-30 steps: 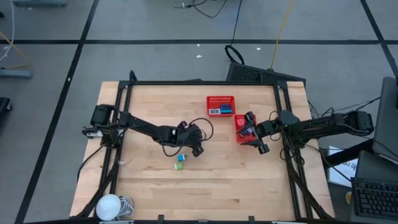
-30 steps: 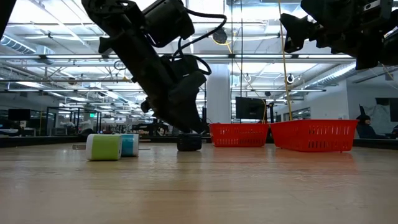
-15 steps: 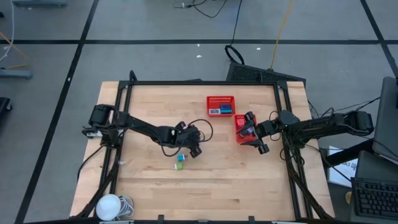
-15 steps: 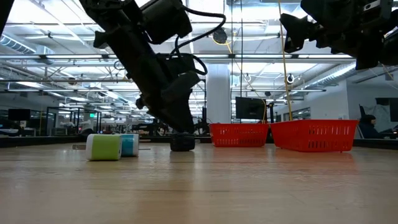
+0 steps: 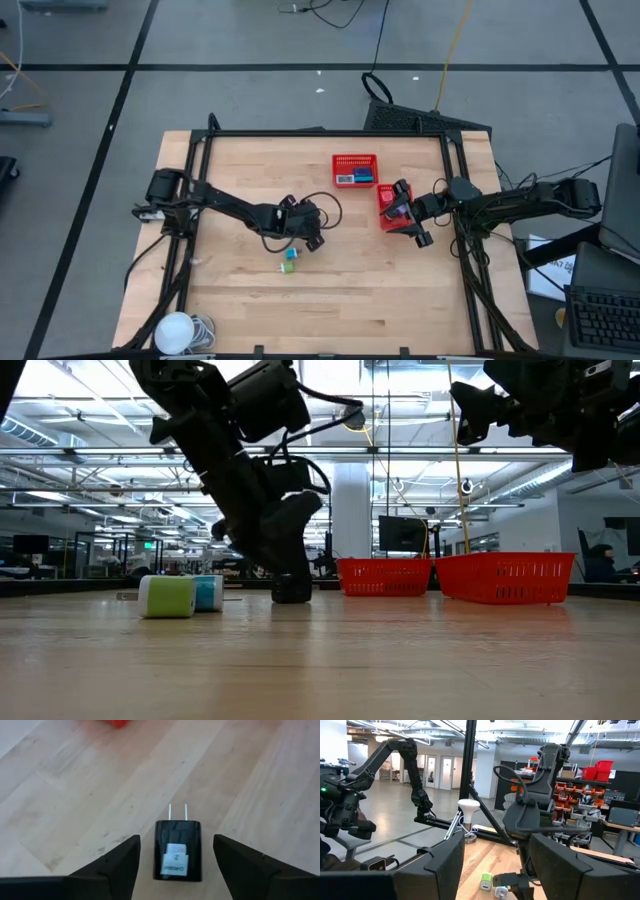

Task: Pick & Place Office items
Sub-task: Put the black charger adapter into the bottom red bin

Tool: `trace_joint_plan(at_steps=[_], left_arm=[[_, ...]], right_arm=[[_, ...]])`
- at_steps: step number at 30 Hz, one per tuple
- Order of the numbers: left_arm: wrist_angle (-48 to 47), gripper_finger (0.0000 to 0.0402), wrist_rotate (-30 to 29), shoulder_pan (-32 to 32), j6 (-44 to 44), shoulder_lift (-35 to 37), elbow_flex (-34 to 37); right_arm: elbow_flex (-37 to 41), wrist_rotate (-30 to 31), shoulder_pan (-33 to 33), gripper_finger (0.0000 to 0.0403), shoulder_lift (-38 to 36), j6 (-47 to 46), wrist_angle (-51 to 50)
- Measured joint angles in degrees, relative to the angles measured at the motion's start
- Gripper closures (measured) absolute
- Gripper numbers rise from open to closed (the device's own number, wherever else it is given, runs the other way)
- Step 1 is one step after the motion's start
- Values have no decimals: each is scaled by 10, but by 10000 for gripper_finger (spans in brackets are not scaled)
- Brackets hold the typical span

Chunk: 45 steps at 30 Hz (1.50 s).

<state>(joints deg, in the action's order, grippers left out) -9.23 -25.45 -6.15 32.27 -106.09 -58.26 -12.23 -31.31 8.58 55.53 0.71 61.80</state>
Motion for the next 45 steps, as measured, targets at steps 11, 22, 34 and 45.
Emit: trace_joint_plan(at_steps=[11, 22, 34, 45], left_arm=[[7, 155, 14, 0, -4, -33, -1], [34, 240, -7, 1, -38, -35, -1], [172, 256, -28, -12, -167, -3, -1], [449, 256, 75, -26, -349, 25, -1]], right_arm=[[0, 0, 0, 190, 0, 0, 0], [0, 0, 0, 190, 0, 3, 1], [0, 192, 0, 190, 0, 18, -13], [-48, 163, -28, 190, 83, 51, -80]])
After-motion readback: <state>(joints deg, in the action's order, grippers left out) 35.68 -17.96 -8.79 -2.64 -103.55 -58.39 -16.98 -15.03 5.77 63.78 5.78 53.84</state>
